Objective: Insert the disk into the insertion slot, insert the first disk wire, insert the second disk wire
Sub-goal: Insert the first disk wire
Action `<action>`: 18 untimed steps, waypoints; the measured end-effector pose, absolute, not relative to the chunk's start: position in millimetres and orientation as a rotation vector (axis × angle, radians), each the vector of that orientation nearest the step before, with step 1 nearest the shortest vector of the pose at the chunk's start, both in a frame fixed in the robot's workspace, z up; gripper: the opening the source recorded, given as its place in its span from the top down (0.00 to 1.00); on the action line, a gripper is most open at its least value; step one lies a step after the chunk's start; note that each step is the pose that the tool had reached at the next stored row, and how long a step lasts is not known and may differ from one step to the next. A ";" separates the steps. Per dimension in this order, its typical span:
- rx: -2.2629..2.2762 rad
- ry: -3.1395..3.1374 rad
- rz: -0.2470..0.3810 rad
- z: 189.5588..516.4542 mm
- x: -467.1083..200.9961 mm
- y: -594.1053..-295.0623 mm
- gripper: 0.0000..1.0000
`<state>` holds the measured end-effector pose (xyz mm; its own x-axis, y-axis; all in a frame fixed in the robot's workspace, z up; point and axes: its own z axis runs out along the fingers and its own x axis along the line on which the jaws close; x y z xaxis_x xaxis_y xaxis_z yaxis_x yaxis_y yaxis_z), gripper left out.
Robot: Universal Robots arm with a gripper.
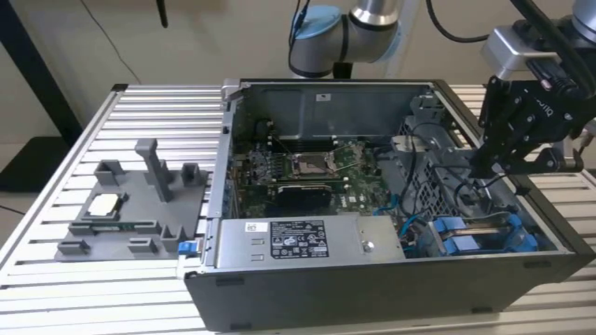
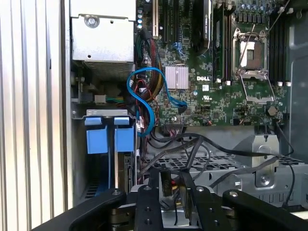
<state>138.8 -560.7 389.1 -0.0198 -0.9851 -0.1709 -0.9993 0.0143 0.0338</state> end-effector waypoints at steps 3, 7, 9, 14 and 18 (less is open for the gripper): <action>-2.128 2.164 0.220 389.0 138.8 -560.8 0.79; -2.128 2.164 0.220 388.9 138.9 -560.8 0.81; -2.128 2.164 0.220 388.9 138.8 -560.8 0.81; -2.128 2.165 0.215 388.1 138.9 -560.8 0.81; -2.129 2.165 0.208 387.0 138.9 -561.0 0.81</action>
